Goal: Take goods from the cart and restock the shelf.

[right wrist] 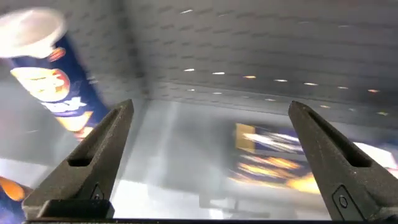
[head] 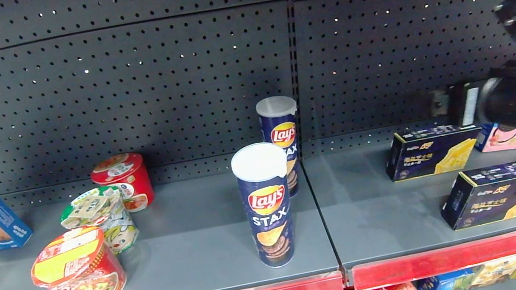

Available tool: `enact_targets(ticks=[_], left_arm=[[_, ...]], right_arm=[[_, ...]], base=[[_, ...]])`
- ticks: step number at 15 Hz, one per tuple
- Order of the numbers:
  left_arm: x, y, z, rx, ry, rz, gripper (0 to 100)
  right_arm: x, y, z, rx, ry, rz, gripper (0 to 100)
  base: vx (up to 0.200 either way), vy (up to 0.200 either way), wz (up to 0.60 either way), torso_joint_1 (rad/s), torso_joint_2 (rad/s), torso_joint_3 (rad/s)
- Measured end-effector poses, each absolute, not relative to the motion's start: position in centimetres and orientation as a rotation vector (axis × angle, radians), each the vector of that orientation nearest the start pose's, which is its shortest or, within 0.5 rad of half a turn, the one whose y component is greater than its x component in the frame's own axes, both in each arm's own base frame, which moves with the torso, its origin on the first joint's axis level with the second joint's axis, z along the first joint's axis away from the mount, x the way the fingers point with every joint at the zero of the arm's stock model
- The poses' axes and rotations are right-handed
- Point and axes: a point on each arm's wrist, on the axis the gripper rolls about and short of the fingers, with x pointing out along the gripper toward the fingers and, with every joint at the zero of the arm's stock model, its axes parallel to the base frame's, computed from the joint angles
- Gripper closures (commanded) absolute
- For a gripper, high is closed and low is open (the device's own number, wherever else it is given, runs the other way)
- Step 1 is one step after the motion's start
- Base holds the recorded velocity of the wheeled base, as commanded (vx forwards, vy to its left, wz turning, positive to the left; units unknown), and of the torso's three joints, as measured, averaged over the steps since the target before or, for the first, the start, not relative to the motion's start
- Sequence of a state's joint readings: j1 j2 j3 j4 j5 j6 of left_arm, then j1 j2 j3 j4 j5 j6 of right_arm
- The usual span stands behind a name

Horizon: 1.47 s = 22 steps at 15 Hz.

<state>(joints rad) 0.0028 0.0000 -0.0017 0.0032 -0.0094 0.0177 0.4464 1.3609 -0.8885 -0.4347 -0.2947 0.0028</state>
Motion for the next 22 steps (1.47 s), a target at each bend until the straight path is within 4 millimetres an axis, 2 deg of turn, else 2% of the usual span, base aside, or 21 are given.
enact_targets(ticks=[2,4,6,8,10,12,14,17,22], left_arm=[[-2.3,0.0,7.6,0.018,0.001,-0.007,0],[-2.3,0.0,7.6,0.018,0.001,-0.007,0],[-2.3,0.0,7.6,0.018,0.001,-0.007,0],[-2.3,0.0,7.6,0.017,0.001,-0.007,0],[-2.3,0.0,7.6,0.018,0.001,-0.007,0],[-2.3,0.0,7.6,0.018,0.001,-0.007,0],[-2.3,0.0,7.6,0.017,0.001,-0.007,0],[-2.3,0.0,7.6,0.017,0.001,-0.007,0],[-2.3,0.0,7.6,0.016,0.001,-0.007,0]], right_arm=[[17.0,5.5,28.1,-0.004,-0.002,0.077,0],[11.8,2.5,26.9,0.0,-0.032,0.03,0],[6.9,0.9,23.6,-0.001,-0.044,0.008,0],[3.2,0.1,18.9,-0.005,-0.044,0.0,0],[0.8,0.0,14.5,-0.008,-0.046,0.012,0],[-0.7,0.0,10.8,-0.009,0.015,-0.028,0],[-1.4,-0.3,8.9,0.016,0.044,-0.178,0],[-2.0,-0.1,7.8,0.036,0.026,-0.057,0],[-2.3,-0.1,7.6,0.031,-0.004,-0.046,0]], base=[[0.0,0.0,0.0,0.0,0.0,0.0],[0.0,0.0,0.0,0.0,0.0,0.0],[0.0,0.0,0.0,0.0,0.0,0.0],[0.0,0.0,0.0,0.0,0.0,0.0],[0.0,0.0,0.0,0.0,0.0,0.0],[0.0,0.0,0.0,0.0,0.0,0.0],[0.0,0.0,0.0,0.0,0.0,0.0],[0.0,0.0,0.0,0.0,0.0,0.0],[0.0,0.0,0.0,0.0,0.0,0.0]])
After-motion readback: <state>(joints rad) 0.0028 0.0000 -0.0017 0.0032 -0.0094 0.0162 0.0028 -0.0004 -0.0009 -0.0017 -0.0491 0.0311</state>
